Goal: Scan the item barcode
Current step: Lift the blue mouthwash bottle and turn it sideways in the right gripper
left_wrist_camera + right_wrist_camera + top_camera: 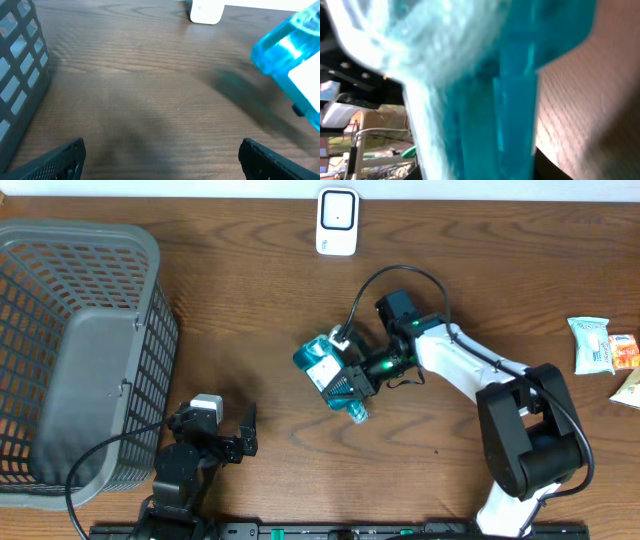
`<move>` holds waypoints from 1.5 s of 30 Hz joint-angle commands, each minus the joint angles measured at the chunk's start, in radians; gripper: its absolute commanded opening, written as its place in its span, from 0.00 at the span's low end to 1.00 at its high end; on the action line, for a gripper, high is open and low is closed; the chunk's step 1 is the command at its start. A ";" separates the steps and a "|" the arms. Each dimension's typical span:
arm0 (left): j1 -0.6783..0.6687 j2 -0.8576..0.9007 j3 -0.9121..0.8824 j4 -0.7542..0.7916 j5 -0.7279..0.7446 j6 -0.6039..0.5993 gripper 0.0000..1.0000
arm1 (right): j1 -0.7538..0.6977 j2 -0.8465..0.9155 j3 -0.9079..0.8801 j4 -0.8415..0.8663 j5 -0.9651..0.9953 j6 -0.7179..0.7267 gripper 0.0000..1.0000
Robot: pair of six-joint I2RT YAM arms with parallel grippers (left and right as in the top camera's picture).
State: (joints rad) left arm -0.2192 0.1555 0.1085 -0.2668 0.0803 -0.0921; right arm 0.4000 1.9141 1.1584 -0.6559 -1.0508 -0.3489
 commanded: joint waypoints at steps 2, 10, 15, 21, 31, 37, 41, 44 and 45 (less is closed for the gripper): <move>-0.003 -0.001 -0.022 -0.011 0.009 0.013 0.98 | -0.041 -0.018 0.011 0.055 -0.152 -0.048 0.01; -0.003 -0.001 -0.022 -0.011 0.009 0.013 0.98 | -0.030 -0.018 0.011 0.165 0.480 0.305 0.01; -0.003 -0.001 -0.022 -0.011 0.009 0.013 0.98 | 0.010 -0.018 0.023 0.154 0.819 0.483 0.01; -0.003 -0.001 -0.022 -0.011 0.009 0.013 0.98 | 0.055 -0.018 0.040 0.143 1.057 0.560 0.24; -0.003 -0.001 -0.022 -0.011 0.009 0.013 0.98 | 0.146 -0.016 0.040 0.000 1.236 0.671 0.53; -0.003 -0.001 -0.022 -0.011 0.009 0.013 0.98 | 0.167 -0.015 0.025 -0.047 1.198 0.731 0.38; -0.003 -0.001 -0.022 -0.011 0.009 0.013 0.98 | 0.169 -0.015 0.024 -0.036 1.199 0.756 0.15; -0.003 -0.001 -0.022 -0.011 0.009 0.013 0.98 | 0.166 -0.015 0.024 -0.016 1.201 0.756 0.13; -0.003 -0.001 -0.022 -0.011 0.009 0.013 0.98 | 0.166 -0.015 0.024 -0.011 1.205 0.755 0.12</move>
State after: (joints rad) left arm -0.2192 0.1555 0.1085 -0.2668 0.0803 -0.0921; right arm 0.5621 1.9003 1.1847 -0.6781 0.1322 0.3813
